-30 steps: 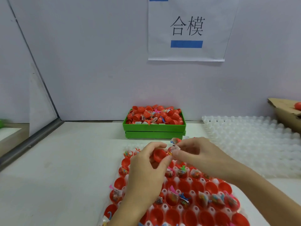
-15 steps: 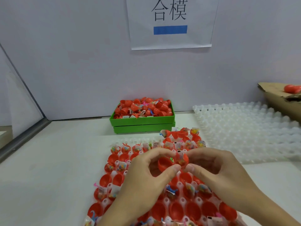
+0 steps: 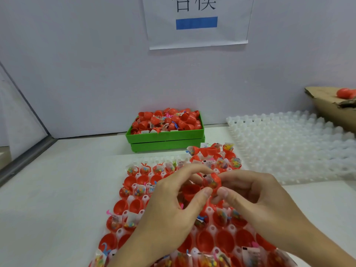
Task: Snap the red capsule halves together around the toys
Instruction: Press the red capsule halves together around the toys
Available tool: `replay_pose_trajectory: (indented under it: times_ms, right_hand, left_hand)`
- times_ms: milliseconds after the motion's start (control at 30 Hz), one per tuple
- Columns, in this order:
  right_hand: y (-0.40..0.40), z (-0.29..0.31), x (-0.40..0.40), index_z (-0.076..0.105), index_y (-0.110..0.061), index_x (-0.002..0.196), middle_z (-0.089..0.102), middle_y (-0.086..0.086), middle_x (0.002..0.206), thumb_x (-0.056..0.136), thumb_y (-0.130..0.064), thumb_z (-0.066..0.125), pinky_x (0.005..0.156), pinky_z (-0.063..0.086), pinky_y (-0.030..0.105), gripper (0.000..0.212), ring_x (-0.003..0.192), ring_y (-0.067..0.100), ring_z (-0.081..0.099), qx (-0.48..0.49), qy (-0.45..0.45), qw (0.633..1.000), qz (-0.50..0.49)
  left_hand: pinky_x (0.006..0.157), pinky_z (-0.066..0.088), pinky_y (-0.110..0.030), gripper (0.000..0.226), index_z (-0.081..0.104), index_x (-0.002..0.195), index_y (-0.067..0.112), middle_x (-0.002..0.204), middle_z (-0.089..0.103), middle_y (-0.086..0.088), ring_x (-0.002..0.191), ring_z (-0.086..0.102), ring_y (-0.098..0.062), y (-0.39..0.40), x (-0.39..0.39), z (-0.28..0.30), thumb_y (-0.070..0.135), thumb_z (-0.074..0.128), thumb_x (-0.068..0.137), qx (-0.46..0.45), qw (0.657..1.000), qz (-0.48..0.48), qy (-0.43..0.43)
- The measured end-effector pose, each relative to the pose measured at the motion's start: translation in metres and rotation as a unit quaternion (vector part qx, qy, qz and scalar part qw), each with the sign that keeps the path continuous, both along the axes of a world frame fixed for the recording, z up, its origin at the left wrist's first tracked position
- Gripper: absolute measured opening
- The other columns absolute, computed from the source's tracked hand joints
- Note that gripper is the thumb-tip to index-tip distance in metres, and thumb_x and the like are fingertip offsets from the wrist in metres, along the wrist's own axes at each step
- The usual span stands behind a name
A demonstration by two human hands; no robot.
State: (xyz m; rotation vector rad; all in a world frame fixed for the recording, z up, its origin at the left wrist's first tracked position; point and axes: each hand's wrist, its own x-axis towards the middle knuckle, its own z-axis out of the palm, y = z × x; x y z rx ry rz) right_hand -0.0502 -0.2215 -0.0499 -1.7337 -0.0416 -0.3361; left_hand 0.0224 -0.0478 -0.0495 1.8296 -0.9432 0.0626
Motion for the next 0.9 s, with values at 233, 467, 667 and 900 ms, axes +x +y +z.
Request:
replay_pose_trajectory:
  times_ms: [233,467,667,900]
  right_hand:
    - [0.0066,0.0041,-0.0045,0.065,-0.038,0.102,0.077,0.004,0.080,0.083,-0.028,0.066,0.062,0.055,0.027,0.022,0.075,0.021,0.074,-0.025,-0.043,0.999,0.018]
    - [0.0079,0.0016,-0.0046,0.064,-0.040,0.101,0.078,-0.002,0.081,0.082,-0.031,0.066,0.062,0.055,0.019,0.022,0.075,0.013,0.074,-0.036,-0.051,0.998,0.011]
    - [0.0089,0.0023,-0.0049,0.064,-0.040,0.101,0.077,0.001,0.082,0.081,-0.030,0.066,0.060,0.054,0.019,0.023,0.077,0.018,0.075,-0.024,-0.062,0.998,0.008]
    - [0.0064,-0.0017,-0.0030,0.062,-0.041,0.117,0.074,0.008,0.080,0.091,-0.010,0.068,0.068,0.054,0.018,0.041,0.081,0.020,0.075,-0.047,-0.074,0.996,0.006]
  left_hand:
    - [0.071,0.057,-0.036,0.013,0.067,0.099,0.035,0.088,0.068,0.007,0.086,0.068,-0.018,0.0010,0.0015,0.0003,0.028,0.066,0.088,-0.013,1.000,-0.006,-0.002]
    - [0.070,0.056,-0.023,0.021,0.066,0.104,0.038,0.090,0.067,0.011,0.086,0.068,-0.011,0.0026,0.0001,0.0034,0.026,0.067,0.087,-0.020,1.000,-0.007,-0.012]
    - [0.072,0.052,-0.014,0.025,0.061,0.106,0.039,0.090,0.066,0.009,0.089,0.067,-0.012,0.0027,-0.0010,0.0043,0.024,0.067,0.087,-0.031,0.999,-0.004,-0.012]
    - [0.071,0.052,-0.016,0.040,0.063,0.123,0.043,0.097,0.065,0.017,0.088,0.066,-0.011,0.0029,-0.0017,0.0064,0.021,0.065,0.089,-0.012,0.999,-0.008,-0.047]
